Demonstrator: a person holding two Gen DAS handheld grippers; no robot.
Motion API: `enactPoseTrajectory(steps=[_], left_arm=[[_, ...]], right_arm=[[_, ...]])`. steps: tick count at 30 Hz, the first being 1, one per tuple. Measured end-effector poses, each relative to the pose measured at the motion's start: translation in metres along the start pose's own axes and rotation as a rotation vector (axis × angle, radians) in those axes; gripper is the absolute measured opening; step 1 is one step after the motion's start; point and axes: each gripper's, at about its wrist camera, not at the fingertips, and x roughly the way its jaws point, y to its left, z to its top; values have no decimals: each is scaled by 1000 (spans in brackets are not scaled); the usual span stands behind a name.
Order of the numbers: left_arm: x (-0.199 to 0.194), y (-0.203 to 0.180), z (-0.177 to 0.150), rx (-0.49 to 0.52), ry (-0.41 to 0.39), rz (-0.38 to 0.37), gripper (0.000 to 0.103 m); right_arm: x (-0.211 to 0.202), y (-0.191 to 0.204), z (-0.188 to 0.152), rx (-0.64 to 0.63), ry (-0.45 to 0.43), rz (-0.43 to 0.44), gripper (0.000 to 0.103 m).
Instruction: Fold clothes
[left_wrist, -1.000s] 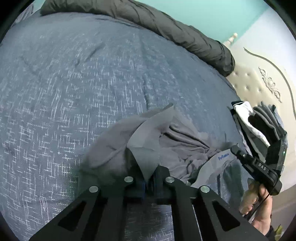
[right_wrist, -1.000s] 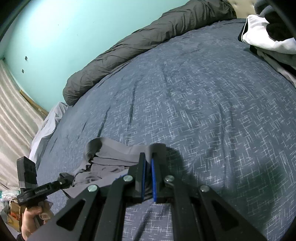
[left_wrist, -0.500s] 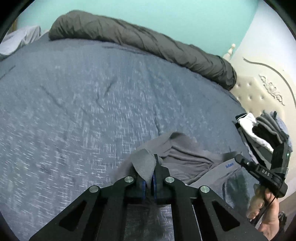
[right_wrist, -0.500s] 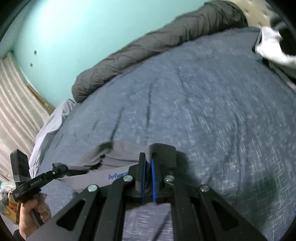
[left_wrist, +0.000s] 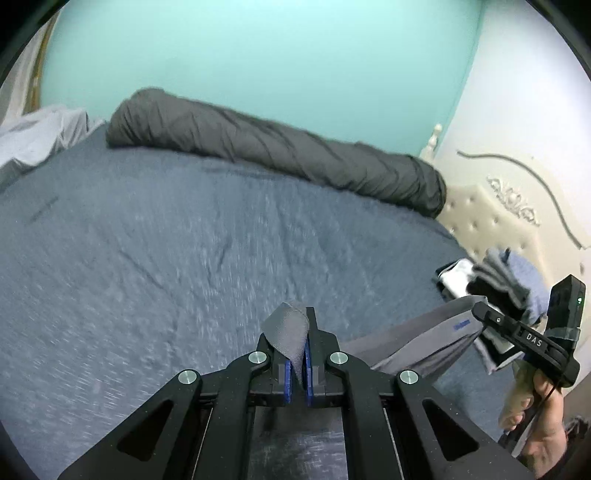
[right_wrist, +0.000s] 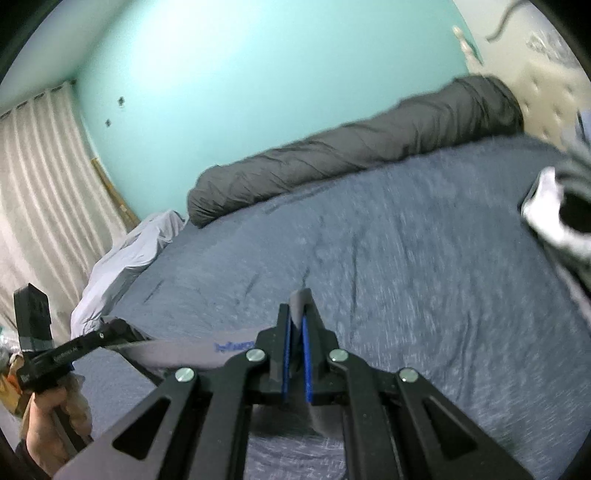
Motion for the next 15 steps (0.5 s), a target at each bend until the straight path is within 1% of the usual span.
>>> enactPoseTrajectory(steps=[3, 4, 7, 10, 12, 15], left_arm=[[-27, -6, 15, -2, -3, -18, 5], [-33, -7, 19, -5, 0, -24, 5], [-41, -8, 23, -1, 44, -16, 7], [-36, 0, 17, -32, 94, -16, 7], [-27, 6, 8, -51, 131, 1, 7], [-9, 15, -8, -81, 174, 9, 7]], right_arm=[[-26, 20, 23, -42, -34, 20, 5], [-31, 26, 28, -60, -33, 18, 5], [-42, 43, 36, -124, -16, 4, 5], [-37, 50, 31, -190, 36, -32, 5], [-29, 43, 20, -186, 75, -40, 5], [-14, 30, 4, -143, 117, -47, 5]])
